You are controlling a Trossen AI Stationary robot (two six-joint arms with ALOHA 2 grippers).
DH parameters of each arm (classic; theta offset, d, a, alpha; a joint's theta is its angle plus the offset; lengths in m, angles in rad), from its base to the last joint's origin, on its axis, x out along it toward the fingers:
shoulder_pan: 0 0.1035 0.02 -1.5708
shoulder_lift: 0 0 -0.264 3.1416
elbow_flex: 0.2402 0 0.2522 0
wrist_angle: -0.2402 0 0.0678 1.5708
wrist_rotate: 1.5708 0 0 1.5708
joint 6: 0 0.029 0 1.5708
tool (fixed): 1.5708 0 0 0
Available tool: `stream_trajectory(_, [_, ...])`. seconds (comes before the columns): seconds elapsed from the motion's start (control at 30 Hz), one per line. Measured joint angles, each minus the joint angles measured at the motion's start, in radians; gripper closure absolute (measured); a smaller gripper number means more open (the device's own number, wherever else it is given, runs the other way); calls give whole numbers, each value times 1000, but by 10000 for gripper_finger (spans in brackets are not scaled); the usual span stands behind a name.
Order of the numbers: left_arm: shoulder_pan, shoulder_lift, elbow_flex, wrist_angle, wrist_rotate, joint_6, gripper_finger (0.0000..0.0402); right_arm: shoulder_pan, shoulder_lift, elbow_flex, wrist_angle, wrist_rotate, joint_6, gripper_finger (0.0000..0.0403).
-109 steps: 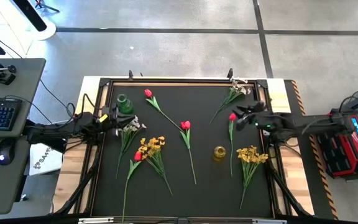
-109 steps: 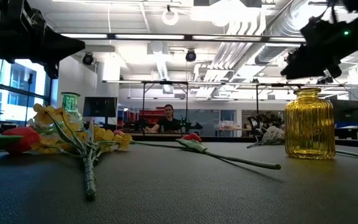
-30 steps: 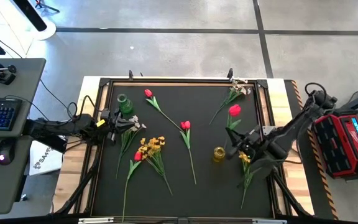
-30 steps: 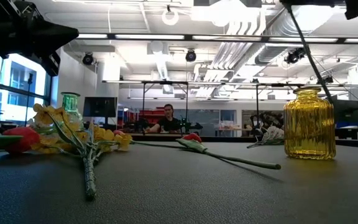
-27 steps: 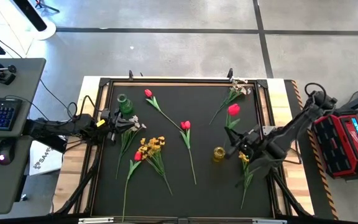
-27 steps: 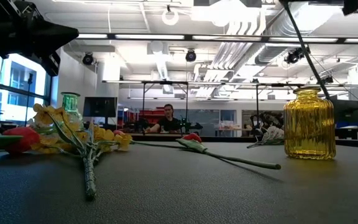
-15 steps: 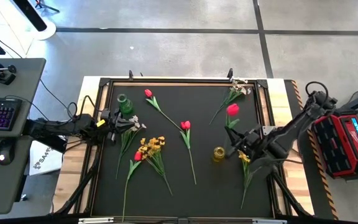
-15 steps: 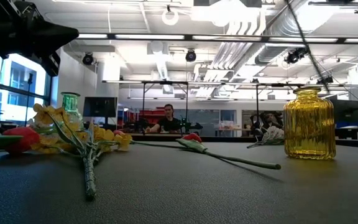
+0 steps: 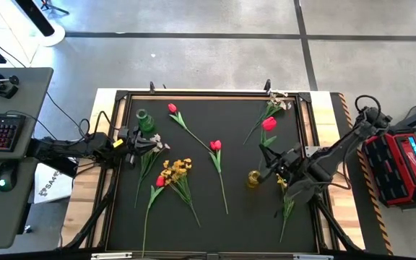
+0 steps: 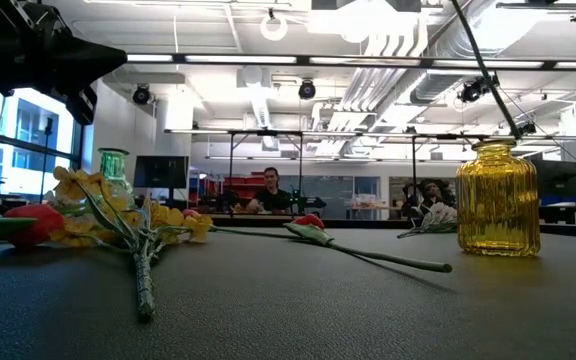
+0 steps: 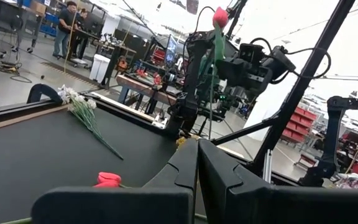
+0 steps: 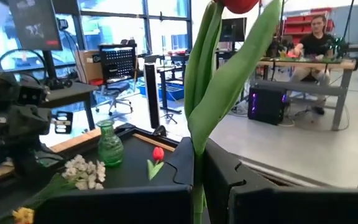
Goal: Sort flowers into vase by color
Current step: Put the middle right red flower into the yellow flower vase
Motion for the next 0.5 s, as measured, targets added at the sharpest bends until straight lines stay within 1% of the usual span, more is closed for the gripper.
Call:
stream_trajectory(0.2, [0,0,0,0,0,-2,401,-26,13,-11,-19,-1,42,403])
stream_trajectory(0.5, [0,0,0,-1,0,1,401,-44,15,-11,26,0,39,403])
